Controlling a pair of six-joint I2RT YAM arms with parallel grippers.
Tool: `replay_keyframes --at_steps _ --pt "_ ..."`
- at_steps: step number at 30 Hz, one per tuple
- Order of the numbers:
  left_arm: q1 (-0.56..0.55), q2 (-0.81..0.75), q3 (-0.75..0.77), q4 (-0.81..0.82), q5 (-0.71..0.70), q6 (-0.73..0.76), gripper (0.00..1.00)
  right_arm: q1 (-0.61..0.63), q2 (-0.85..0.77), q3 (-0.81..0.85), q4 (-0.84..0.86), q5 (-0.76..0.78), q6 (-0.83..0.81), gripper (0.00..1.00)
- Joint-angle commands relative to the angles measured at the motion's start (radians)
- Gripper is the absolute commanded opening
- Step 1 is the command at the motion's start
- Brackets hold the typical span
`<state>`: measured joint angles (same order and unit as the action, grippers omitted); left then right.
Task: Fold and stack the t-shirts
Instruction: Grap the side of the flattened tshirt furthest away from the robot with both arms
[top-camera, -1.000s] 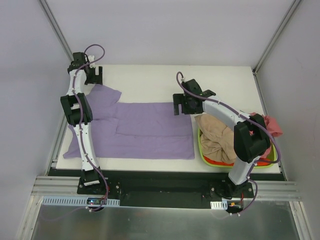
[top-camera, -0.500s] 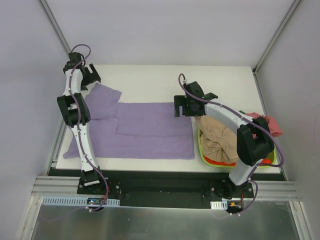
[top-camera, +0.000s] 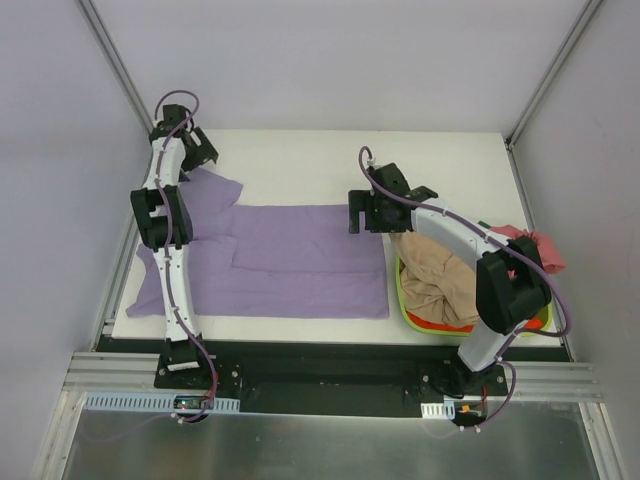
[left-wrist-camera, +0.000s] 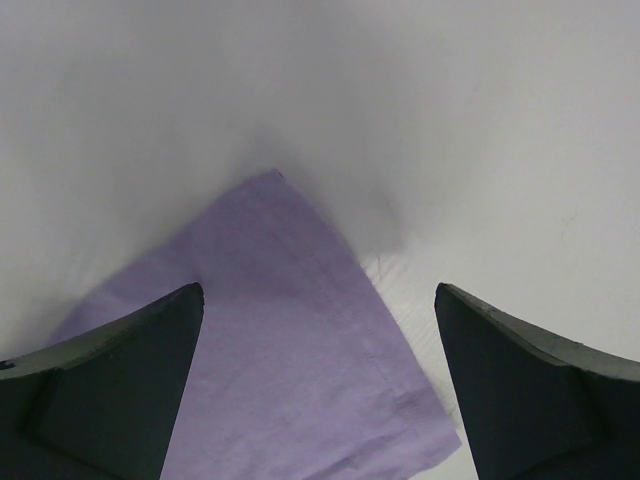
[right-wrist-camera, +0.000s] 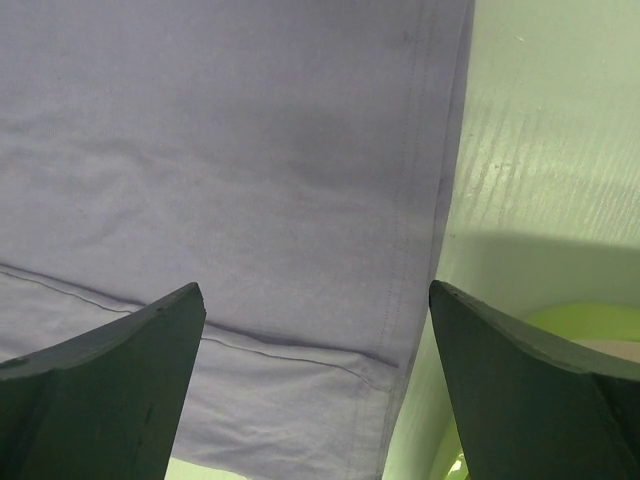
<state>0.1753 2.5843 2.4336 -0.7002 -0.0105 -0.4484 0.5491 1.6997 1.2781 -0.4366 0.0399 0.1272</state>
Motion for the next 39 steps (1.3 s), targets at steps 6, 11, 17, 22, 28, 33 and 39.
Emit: replay_keyframes --at_steps 6,11,17,22,28,33,39 --pt "-0.051 0.002 0.014 -0.149 -0.078 -0.029 0.95 -0.002 -0.092 -0.040 0.016 0.017 -0.004 0.96" --pt "-0.076 0.013 0.013 -0.272 -0.102 0.027 0.93 -0.003 -0.118 -0.063 0.030 0.008 -0.014 0.96" --pt "-0.080 0.003 0.007 -0.308 -0.120 0.045 0.68 -0.003 -0.178 -0.117 0.062 0.008 -0.021 0.96" --pt "-0.079 0.027 0.056 -0.309 -0.135 0.048 0.57 -0.003 -0.196 -0.137 0.064 0.017 -0.028 0.96" --pt "-0.079 0.030 0.056 -0.263 -0.155 0.057 0.47 -0.005 -0.155 -0.108 0.058 0.018 -0.046 0.96" --pt "-0.080 0.037 0.056 -0.222 -0.115 0.059 0.34 -0.005 -0.071 -0.001 0.012 0.055 -0.086 0.96" --pt "-0.077 0.034 0.054 -0.194 -0.102 0.066 0.18 -0.006 0.081 0.157 -0.002 0.077 -0.113 0.96"
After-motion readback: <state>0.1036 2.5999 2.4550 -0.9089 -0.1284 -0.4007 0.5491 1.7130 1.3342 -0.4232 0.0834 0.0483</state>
